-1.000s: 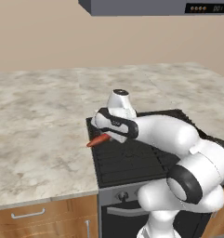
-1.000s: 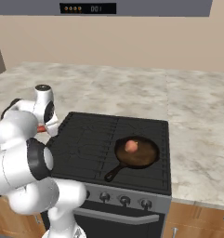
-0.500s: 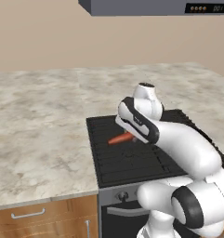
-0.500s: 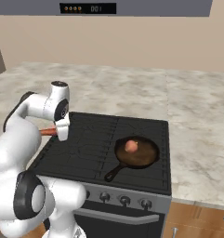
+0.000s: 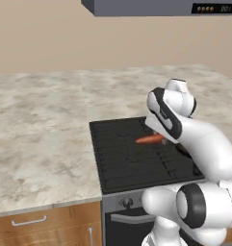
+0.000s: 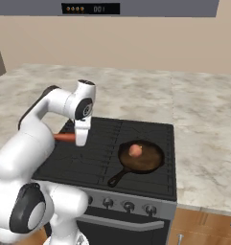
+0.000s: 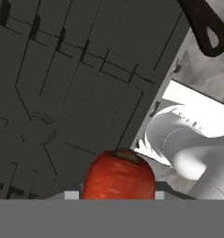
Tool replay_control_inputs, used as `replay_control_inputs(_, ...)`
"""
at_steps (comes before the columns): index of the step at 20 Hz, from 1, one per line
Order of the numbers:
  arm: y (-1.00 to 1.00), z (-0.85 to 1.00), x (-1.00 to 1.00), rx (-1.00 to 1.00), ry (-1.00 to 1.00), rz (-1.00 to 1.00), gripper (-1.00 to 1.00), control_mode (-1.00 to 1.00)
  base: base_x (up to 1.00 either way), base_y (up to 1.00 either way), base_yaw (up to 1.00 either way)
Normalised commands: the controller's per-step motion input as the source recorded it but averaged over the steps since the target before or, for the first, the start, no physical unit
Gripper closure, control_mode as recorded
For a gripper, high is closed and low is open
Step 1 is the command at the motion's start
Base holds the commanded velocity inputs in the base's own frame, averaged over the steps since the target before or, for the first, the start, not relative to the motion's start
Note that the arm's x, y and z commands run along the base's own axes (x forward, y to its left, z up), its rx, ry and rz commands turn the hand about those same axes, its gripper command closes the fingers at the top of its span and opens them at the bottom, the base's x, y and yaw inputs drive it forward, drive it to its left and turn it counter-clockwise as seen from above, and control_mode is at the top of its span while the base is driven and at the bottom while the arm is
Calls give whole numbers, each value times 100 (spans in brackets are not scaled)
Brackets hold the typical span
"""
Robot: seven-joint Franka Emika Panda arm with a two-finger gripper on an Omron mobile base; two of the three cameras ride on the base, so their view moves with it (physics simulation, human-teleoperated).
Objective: Put the onion and carrot in the pan. Then turn on the front right burner and set the heat to medium.
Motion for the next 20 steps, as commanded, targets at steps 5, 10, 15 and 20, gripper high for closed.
replay_control_inputs(5, -68, 0, -18, 0, -5, -20, 100, -100, 0, 0, 0)
replay_control_inputs(10, -51, 0, -6, -3, -9, -17, 100, -100, 0, 0, 0)
replay_control_inputs(15, -44, 0, 0, 0, 0, -8, 100, -100, 0, 0, 0)
replay_control_inputs(20, -41, 0, 14, 0, 0, -2, 100, -100, 0, 0, 0)
